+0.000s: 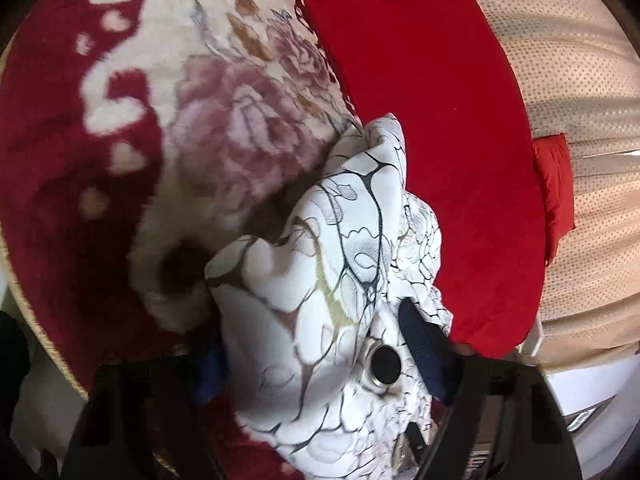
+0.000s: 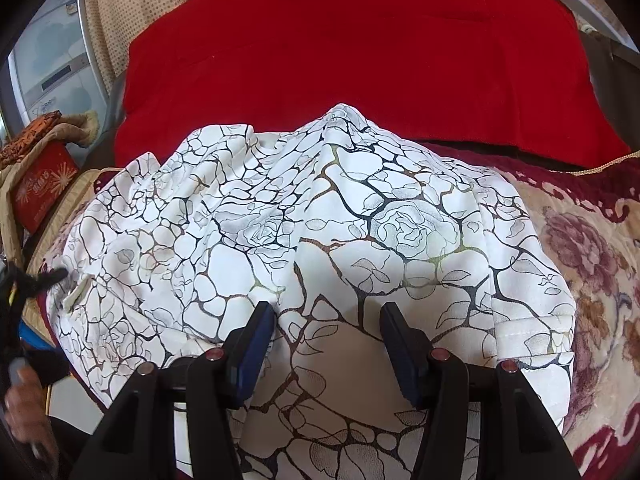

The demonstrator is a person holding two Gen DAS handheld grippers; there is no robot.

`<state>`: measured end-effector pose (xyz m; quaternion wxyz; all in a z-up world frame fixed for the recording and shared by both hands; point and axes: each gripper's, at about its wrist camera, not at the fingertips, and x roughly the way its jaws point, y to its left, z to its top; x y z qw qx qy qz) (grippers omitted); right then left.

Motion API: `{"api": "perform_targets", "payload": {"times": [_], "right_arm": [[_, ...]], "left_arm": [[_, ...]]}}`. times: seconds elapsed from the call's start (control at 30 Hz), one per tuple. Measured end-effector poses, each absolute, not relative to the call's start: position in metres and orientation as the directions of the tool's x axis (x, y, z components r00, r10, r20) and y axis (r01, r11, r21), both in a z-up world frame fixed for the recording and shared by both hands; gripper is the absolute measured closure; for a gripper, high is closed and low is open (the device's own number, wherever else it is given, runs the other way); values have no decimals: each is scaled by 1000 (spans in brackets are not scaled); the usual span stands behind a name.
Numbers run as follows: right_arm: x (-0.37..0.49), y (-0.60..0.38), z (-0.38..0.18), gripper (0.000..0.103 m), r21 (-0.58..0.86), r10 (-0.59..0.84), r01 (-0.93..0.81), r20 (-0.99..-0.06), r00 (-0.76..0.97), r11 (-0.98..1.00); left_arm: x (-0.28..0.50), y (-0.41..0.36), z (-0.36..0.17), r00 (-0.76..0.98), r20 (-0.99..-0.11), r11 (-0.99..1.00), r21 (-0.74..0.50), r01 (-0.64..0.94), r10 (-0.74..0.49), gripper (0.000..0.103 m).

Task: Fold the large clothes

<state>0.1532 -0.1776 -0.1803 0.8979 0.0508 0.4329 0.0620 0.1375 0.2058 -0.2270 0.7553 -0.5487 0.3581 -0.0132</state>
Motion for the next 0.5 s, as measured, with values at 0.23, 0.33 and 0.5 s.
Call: {"api": "perform_targets", "payload": {"times": [0.23, 0.33, 0.5], "right_arm": [[154, -177, -179, 44, 144, 156, -71, -773, 614, 987], [153, -178, -176, 46, 154, 165, -72, -768, 619, 985], [156, -177, -150, 48, 228, 246, -115, -710, 660, 967]], "left_arm": [[141, 191, -209, 756, -559, 530, -778, -336, -341, 60], [150, 188, -209, 750, -568, 564, -761, -321, -339, 34], [164, 195, -218, 735, -576, 564, -760, -322, -358, 60]]}}
